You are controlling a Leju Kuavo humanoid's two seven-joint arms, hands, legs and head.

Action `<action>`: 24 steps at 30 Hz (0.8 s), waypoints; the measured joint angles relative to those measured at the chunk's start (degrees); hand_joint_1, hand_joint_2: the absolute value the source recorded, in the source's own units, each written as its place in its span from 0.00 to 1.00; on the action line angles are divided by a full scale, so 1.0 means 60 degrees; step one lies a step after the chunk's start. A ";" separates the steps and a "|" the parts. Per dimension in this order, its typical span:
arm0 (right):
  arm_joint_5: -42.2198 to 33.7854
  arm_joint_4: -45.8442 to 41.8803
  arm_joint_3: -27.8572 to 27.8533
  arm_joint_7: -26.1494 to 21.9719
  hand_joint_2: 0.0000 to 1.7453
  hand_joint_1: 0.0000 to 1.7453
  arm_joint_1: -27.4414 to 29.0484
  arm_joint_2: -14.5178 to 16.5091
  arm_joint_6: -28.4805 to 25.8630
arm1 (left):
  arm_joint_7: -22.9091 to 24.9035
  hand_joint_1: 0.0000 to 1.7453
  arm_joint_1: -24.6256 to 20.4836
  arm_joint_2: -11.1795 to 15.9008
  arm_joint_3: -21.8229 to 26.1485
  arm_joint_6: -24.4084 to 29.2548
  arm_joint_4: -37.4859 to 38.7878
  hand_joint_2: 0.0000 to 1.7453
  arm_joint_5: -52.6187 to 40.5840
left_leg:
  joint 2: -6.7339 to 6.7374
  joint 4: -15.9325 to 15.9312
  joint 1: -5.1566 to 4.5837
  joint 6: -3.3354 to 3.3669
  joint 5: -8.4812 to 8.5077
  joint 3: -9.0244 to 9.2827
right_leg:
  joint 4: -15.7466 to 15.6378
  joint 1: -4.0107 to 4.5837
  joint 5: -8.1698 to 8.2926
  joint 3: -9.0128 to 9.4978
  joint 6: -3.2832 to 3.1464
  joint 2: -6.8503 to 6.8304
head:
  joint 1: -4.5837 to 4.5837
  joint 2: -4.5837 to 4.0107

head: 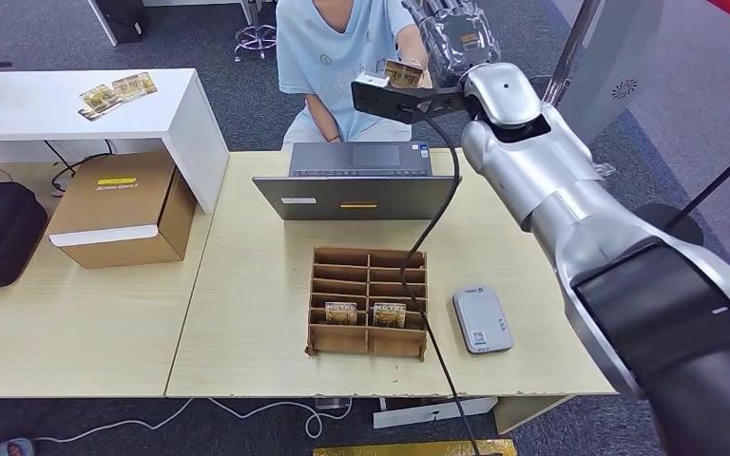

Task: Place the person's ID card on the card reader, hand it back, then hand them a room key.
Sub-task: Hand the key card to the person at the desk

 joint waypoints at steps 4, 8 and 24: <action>-0.0016 -0.0005 -0.0141 -0.0106 1.00 0.00 -0.0003 -0.0149 -0.0079 | -0.0016 0.00 0.0017 0.0004 0.0000 0.0016 0.0000 1.00 0.0072 | 0.0001 0.0000 0.0000 0.0000 0.0000 0.0000 | 0.0000 0.0000 0.0001 0.0000 0.0000 0.0000 | 0.0001 0.0000; -0.0085 -0.0050 -0.0301 -0.0388 1.00 0.00 -0.0001 -0.0410 -0.0273 | -0.0053 0.00 0.0036 0.0012 0.0000 0.0046 0.0000 1.00 0.0156 | 0.0001 0.0001 0.0000 0.0000 0.0000 -0.0001 | -0.0001 0.0000 0.0002 0.0000 0.0000 0.0000 | 0.0001 0.0000; -0.4533 -0.5619 -0.3546 -0.3503 1.00 0.00 0.5436 -0.2978 -0.2800 | -0.0514 0.00 0.0185 0.0066 0.0000 0.0076 0.0000 1.00 0.0351 | -0.0033 0.0004 0.0002 0.0025 -0.0021 -0.0009 | -0.0026 0.0004 -0.0003 0.0018 0.0009 -0.0043 | 0.0002 0.0000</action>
